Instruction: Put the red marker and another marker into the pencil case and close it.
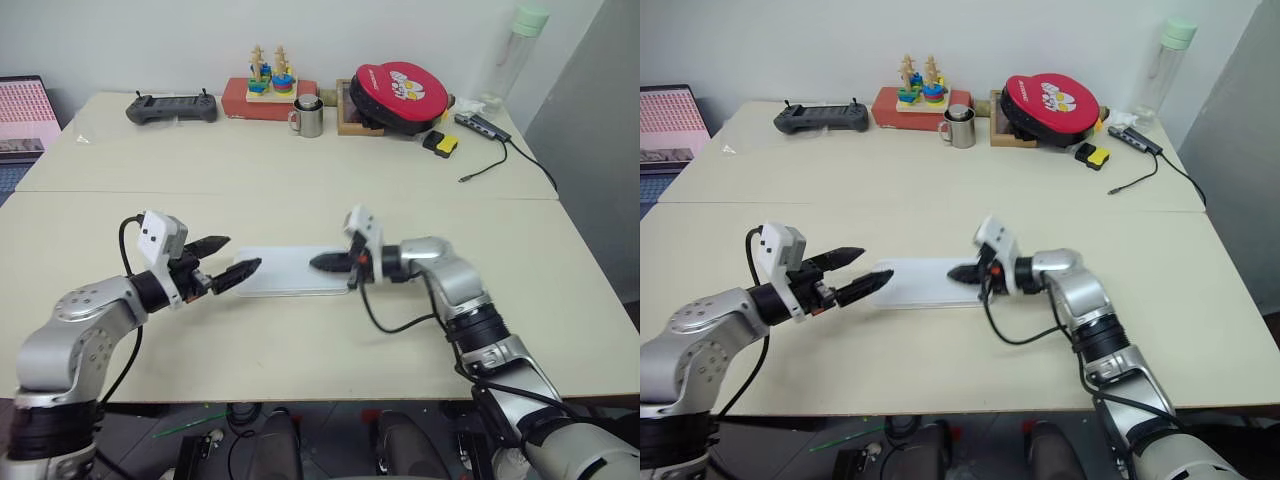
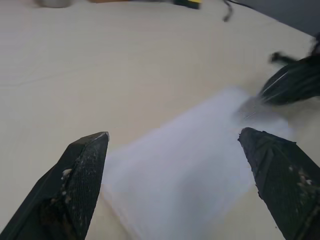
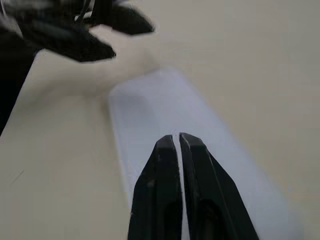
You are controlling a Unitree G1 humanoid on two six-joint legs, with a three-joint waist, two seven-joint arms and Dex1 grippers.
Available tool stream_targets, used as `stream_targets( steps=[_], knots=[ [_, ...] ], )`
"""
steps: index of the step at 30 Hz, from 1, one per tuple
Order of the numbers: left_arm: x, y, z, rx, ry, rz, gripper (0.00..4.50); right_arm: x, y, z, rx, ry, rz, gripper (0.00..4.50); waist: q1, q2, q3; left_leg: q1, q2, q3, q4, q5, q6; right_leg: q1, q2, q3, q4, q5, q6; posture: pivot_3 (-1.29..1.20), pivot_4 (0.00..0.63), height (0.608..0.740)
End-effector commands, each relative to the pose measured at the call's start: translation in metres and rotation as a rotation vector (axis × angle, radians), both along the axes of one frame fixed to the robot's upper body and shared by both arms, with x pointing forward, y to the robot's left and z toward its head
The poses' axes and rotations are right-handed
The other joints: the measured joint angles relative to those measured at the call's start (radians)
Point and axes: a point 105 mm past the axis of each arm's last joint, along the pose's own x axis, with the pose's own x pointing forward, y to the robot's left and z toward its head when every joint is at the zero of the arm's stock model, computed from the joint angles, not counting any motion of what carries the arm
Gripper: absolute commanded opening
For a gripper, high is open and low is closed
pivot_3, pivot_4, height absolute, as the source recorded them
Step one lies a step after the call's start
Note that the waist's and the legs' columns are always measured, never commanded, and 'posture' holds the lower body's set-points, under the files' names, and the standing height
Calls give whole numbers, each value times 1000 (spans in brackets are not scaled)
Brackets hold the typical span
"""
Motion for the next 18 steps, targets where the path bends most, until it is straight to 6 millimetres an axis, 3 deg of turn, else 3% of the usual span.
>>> stream_targets(
  steps=[1,8,13,14,18],
  knots=[
    [10,25,14,40,-72,110,4500,0,-36,4,41,-4,-161,1323,1,0,0,0,0,0,0,0,0,0,0,0,0,0,0,0,150,740],
    [17,52,8,69,-70,213,4500,3,-78,0,37,-11,-380,3124,-15,0,0,0,0,0,-2,0,0,-1,0,1,0,-1,-1,0,150,740],
    [18,63,14,90,-83,232,4500,7,-91,8,38,-41,-458,4310,-16,0,0,0,0,0,-1,0,0,-1,0,1,0,0,-1,0,150,740],
    [18,66,14,88,-84,246,4500,7,-92,8,43,-38,-460,4483,-16,0,0,0,0,0,-1,0,0,-1,0,1,0,0,-1,0,150,740],
    [21,64,14,85,-93,240,4500,6,-92,4,38,-33,-461,4483,-16,0,0,0,0,0,-1,0,0,0,0,1,0,0,-1,0,150,740]
  ],
)
